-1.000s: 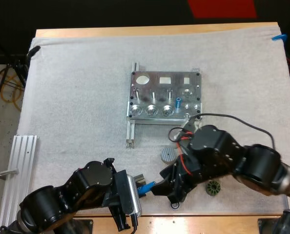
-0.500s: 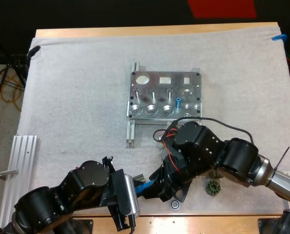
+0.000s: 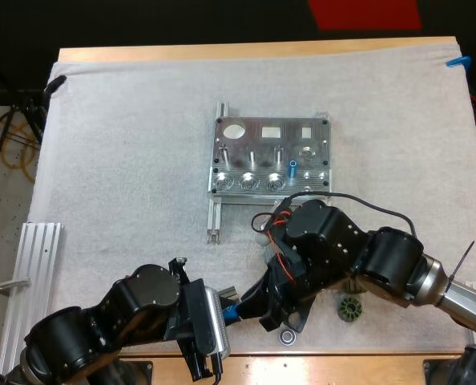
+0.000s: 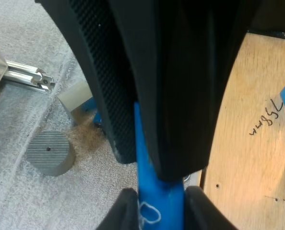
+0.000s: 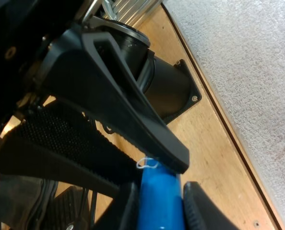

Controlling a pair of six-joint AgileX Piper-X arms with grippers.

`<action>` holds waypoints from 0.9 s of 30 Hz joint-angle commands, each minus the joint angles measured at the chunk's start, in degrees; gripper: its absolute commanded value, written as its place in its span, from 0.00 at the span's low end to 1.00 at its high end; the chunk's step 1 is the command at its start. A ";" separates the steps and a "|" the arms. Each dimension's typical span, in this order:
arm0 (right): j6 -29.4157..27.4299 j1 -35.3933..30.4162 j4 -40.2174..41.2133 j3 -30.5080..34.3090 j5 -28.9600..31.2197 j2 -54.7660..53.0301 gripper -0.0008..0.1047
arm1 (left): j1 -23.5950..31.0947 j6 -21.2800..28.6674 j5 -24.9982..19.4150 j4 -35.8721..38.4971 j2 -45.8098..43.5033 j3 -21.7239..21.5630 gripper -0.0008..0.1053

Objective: Load cells from left to right

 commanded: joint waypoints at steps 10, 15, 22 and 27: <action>-0.72 0.06 -0.46 -0.20 -1.25 -0.11 0.01 | -0.35 -0.81 -0.13 -0.61 -0.09 -0.50 0.30; -0.72 -0.06 -0.46 -0.86 2.08 -0.11 0.01 | 0.07 -2.74 -1.79 -1.89 -0.09 -0.55 0.57; -0.72 -2.63 -0.46 -3.31 6.61 -0.11 0.01 | 5.26 -2.74 -2.84 -4.96 -0.09 -0.55 0.57; -2.95 -6.67 1.66 -5.92 11.89 -0.11 0.01 | 15.60 -2.74 -2.57 -7.34 -0.09 -0.55 0.57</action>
